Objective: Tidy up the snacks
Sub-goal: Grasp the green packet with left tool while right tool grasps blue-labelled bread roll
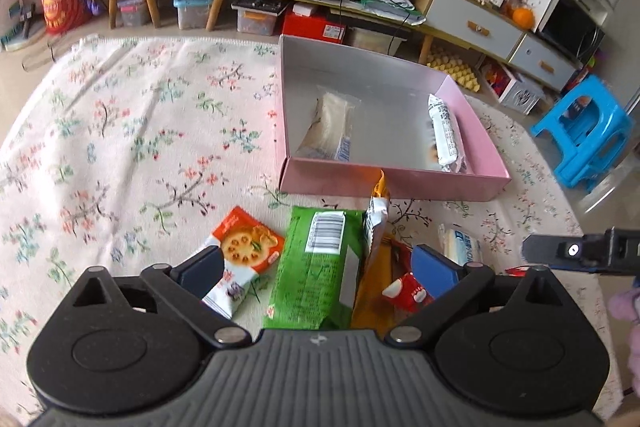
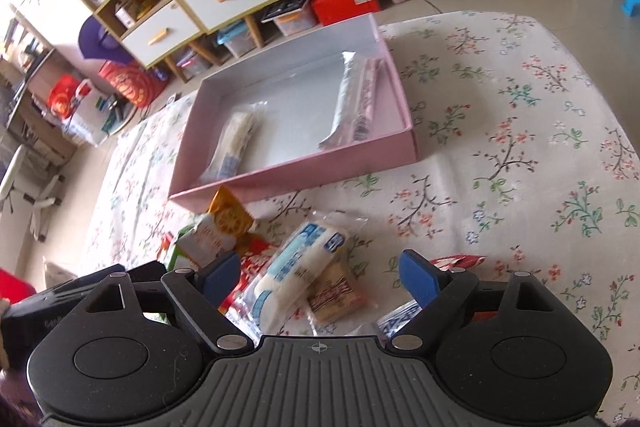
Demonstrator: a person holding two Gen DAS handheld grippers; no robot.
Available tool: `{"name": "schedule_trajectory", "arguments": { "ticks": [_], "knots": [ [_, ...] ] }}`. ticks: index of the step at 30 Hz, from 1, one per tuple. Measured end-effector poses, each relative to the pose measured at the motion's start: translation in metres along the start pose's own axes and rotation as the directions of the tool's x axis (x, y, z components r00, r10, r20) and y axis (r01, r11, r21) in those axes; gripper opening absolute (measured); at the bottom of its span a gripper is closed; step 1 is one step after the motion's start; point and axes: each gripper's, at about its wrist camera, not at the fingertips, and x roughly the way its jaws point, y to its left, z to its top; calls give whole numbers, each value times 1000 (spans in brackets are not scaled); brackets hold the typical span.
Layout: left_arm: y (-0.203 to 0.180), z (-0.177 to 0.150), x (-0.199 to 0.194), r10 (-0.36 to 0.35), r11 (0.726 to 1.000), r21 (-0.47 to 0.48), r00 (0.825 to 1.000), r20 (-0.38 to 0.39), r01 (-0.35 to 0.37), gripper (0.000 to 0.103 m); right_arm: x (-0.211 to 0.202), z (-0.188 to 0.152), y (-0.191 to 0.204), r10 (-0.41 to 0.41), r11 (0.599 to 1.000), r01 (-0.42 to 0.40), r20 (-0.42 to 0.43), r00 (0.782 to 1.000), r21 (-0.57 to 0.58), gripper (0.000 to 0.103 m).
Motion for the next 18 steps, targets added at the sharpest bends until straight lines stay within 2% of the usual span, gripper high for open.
{"name": "schedule_trajectory", "arguments": {
  "ticks": [6, 12, 18],
  "knots": [
    [12, -6, 8, -40, 998, -53, 999, -33, 39, 74, 10, -4, 11, 7, 1000, -8, -22, 1000, -24, 88],
    [15, -8, 14, -58, 996, -73, 997, -56, 54, 61, 25, -7, 17, -5, 1000, 4, -40, 999, -17, 88],
    [16, -12, 19, -68, 995, -83, 995, -75, 62, 54, 34, -8, 24, -33, 999, 32, -33, 999, -38, 87]
  ]
}}
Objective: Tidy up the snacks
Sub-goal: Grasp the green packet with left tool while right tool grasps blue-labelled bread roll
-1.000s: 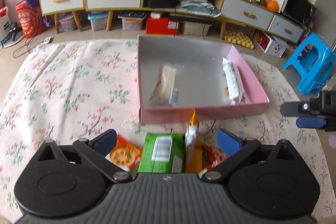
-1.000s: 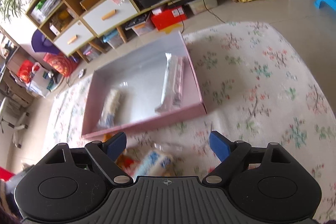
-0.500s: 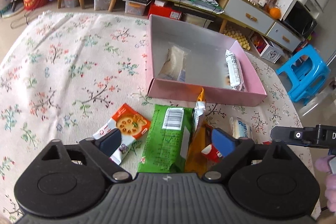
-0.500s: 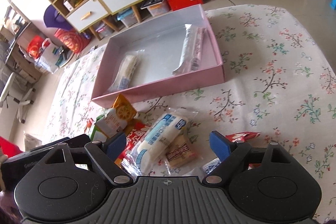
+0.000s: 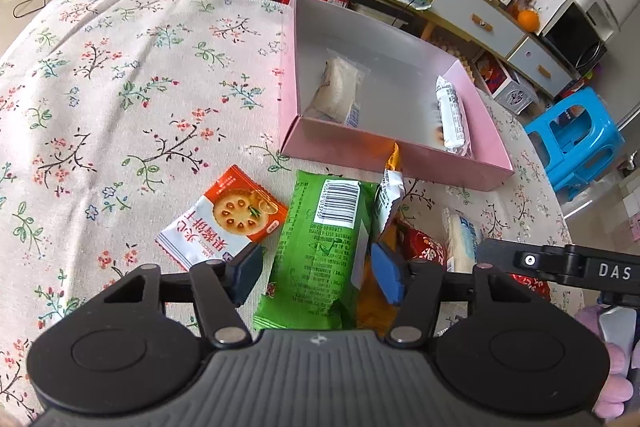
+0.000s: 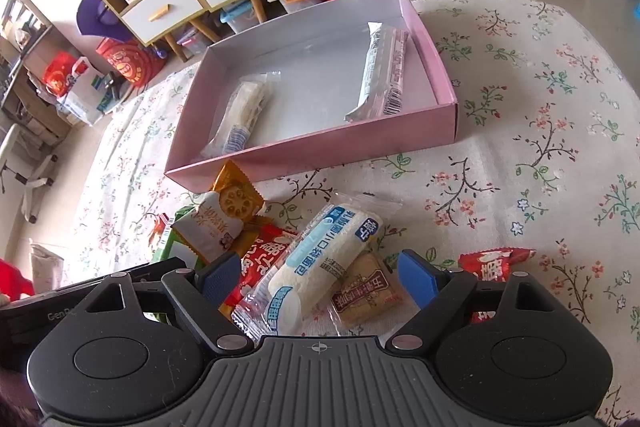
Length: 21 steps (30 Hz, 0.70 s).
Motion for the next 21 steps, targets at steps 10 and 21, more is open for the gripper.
{"name": "schedule_trajectory", "arguments": {
  "ticks": [10, 21],
  "knots": [
    [-3, -1, 7, 8, 1000, 12, 1000, -18, -8, 48, 14, -4, 8, -57, 998, 57, -3, 998, -23, 80],
    [-10, -2, 10, 31, 998, 51, 999, -15, -30, 46, 18, -6, 8, -91, 995, 91, 7, 996, -40, 64]
  ]
}}
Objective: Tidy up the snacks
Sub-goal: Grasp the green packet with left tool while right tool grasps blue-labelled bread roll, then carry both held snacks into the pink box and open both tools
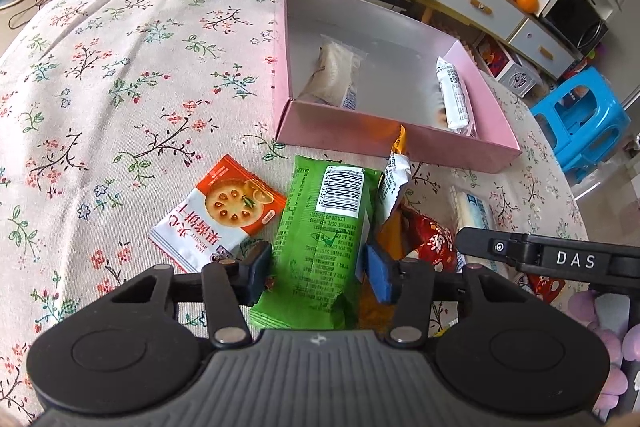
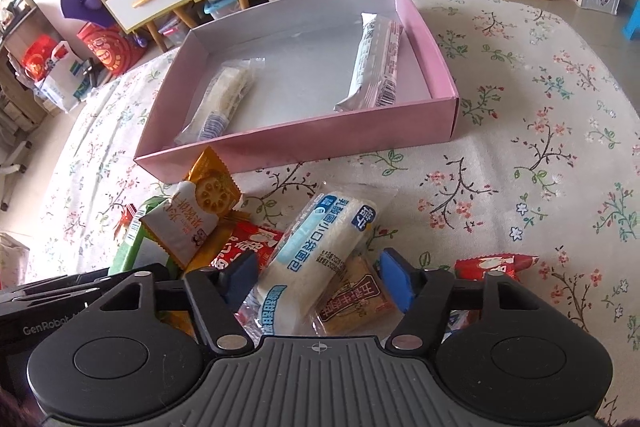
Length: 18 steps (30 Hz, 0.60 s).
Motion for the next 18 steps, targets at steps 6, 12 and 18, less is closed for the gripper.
{"name": "schedule_trajectory", "arguments": {
  "ticks": [6, 12, 18],
  "knots": [
    [-3, 0, 1, 11, 1000, 22, 1000, 6, -11, 43, -4, 1, 0, -3, 1000, 4, 7, 1000, -18, 44],
    [-4, 0, -1, 15, 1000, 26, 1000, 11, -15, 40, -10, 4, -3, -5, 1000, 5, 14, 1000, -19, 31],
    [-4, 0, -8, 27, 1000, 16, 999, 17, -27, 40, -15, 6, -11, 3, 1000, -3, 12, 1000, 2, 29]
  ]
}}
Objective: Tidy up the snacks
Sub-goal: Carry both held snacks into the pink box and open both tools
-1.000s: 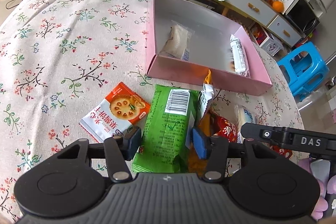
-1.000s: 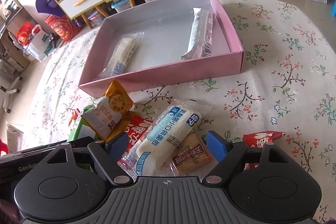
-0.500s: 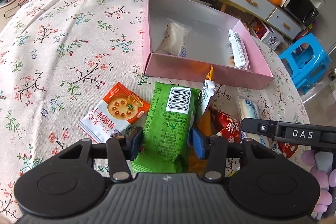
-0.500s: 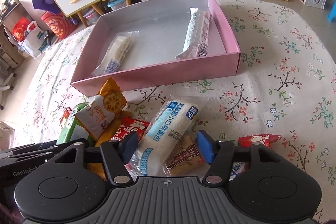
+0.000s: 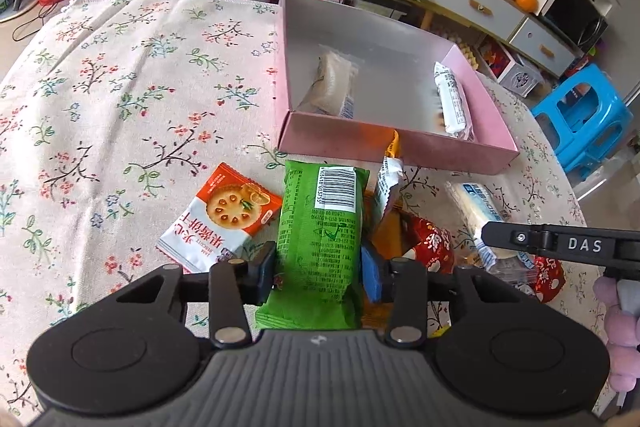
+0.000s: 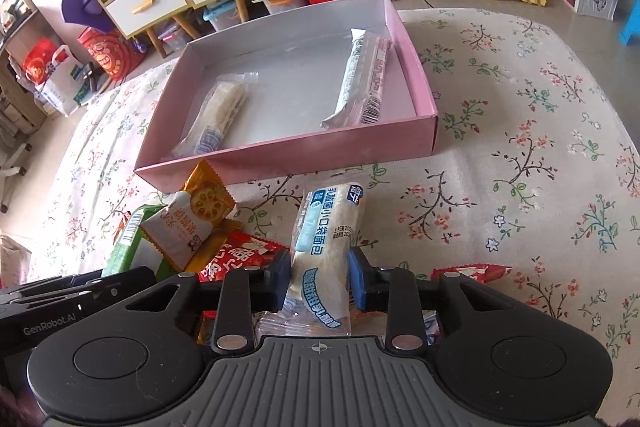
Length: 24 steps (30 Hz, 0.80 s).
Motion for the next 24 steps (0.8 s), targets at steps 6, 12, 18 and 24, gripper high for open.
{"name": "schedule_trajectory", "arguments": {
  "ticks": [6, 12, 18, 24],
  "knots": [
    [-1, -1, -11, -10, 1000, 5, 1000, 19, 10, 40, -10, 3, -3, 18, 1000, -18, 13, 1000, 14, 26],
    [-1, 2, -20, -15, 1000, 0, 999, 48, 15, 40, -17, 6, -7, 46, 998, -47, 18, 999, 35, 25],
    [0, 7, -26, -26, 1000, -8, 997, 70, 27, 40, -22, 10, -11, 81, 994, -82, 22, 996, 68, 19],
    [-2, 8, -25, -31, 999, -9, 997, 75, 32, 40, -24, 13, -11, 96, 994, -97, 22, 995, 49, 24]
  ]
}}
